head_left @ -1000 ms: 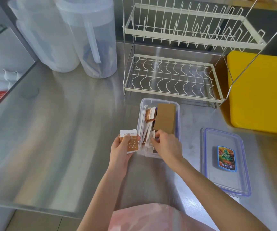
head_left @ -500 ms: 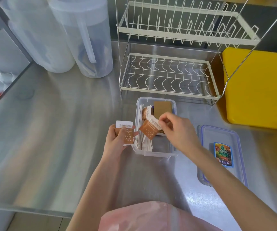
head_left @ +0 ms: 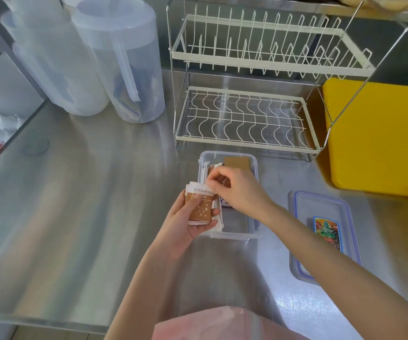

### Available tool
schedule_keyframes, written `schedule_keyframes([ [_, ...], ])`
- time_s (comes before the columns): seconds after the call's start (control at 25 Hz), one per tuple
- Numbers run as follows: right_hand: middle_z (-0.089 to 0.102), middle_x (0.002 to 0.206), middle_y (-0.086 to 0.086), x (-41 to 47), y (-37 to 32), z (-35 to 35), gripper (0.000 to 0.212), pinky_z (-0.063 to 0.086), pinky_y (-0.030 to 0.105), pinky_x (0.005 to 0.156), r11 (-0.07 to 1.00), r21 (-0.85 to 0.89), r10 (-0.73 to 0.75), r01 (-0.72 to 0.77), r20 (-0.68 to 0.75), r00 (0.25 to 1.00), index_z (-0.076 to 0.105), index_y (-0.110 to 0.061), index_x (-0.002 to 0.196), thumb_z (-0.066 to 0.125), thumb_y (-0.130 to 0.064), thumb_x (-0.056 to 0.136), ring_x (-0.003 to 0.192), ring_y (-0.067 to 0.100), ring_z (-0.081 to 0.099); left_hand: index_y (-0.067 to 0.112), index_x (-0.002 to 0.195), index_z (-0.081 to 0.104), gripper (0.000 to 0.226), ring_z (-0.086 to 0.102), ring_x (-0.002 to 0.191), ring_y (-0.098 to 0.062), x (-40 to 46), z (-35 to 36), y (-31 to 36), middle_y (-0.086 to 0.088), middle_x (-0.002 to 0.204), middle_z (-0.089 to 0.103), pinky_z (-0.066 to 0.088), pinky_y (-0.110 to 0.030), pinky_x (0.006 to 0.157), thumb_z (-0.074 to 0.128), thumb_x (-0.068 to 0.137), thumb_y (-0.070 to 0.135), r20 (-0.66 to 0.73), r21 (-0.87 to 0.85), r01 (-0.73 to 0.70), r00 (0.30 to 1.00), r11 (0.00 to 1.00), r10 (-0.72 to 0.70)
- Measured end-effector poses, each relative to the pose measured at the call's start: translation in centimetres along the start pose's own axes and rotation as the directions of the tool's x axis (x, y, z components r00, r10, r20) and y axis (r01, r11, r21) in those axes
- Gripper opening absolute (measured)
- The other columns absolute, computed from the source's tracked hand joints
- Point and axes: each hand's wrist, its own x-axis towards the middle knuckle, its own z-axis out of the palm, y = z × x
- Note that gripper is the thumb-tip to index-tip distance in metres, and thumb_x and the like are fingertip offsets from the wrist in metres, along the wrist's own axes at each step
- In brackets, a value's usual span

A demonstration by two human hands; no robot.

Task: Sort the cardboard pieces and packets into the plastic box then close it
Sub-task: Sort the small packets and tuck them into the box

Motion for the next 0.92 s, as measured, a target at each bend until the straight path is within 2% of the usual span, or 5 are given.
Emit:
schedule_keyframes([
  [0.08,0.063,0.08,-0.009,1.3,1.1,-0.6,0.017,0.045,0.023,0.067,0.998,-0.043,0.054,-0.056,-0.042,0.998,0.066,-0.018,0.092,0.05,-0.024,0.089,0.07,0.005,0.056,0.013,0.104,0.054,0.015,0.068,0.059,-0.016,0.0,-0.6,-0.1,-0.004,0.086,0.074,0.056,-0.025,0.053,0.045,0.092,0.013,-0.078,-0.015,-0.034,0.996,0.999,0.033],
  [0.2,0.066,0.1,0.001,3.8,2.9,-1.3,0.021,0.051,0.038,0.082,0.951,-0.282,0.111,-0.124,-0.063,0.992,0.065,-0.017,0.099,0.047,-0.022,0.09,0.094,0.018,0.059,0.016,0.099,0.055,0.013,0.067,0.058,-0.015,0.3,-1.2,0.2,-0.007,0.094,0.069,0.054,-0.024,0.051,0.045,0.092,0.012,-0.151,0.008,-0.059,0.987,0.998,0.059],
  [0.44,0.045,0.122,0.014,8.4,3.7,-0.3,0.048,0.039,0.041,0.092,0.716,-0.698,0.171,-0.007,0.166,0.971,0.057,-0.006,0.113,0.049,-0.045,0.086,0.115,0.03,0.041,0.016,0.1,0.056,0.014,0.07,0.062,-0.015,1.1,-1.8,0.3,-0.008,0.096,0.068,0.055,-0.024,0.052,0.046,0.091,0.011,-0.192,0.009,-0.038,0.981,0.999,0.039],
  [0.72,0.035,0.127,0.016,10.0,3.0,0.7,0.047,0.032,0.038,0.096,0.613,-0.79,0.294,-0.023,0.201,0.935,0.056,-0.005,0.111,0.058,-0.04,0.08,0.118,0.032,0.033,0.017,0.099,0.057,0.014,0.071,0.065,-0.017,2.2,-2.2,0.2,-0.007,0.095,0.07,0.055,-0.025,0.053,0.048,0.091,0.011,-0.185,-0.012,-0.016,0.983,1.0,0.014],
  [0.92,0.042,0.122,0.014,9.8,3.5,1.3,0.023,0.034,0.037,0.096,0.715,-0.695,0.157,-0.072,0.06,0.986,0.065,-0.011,0.104,0.057,-0.019,0.084,0.115,0.031,0.037,0.017,0.101,0.056,0.015,0.071,0.066,-0.018,2.4,-2.3,0.1,-0.007,0.094,0.07,0.055,-0.026,0.054,0.047,0.091,0.011,-0.172,-0.021,-0.019,0.985,1.0,0.015],
])
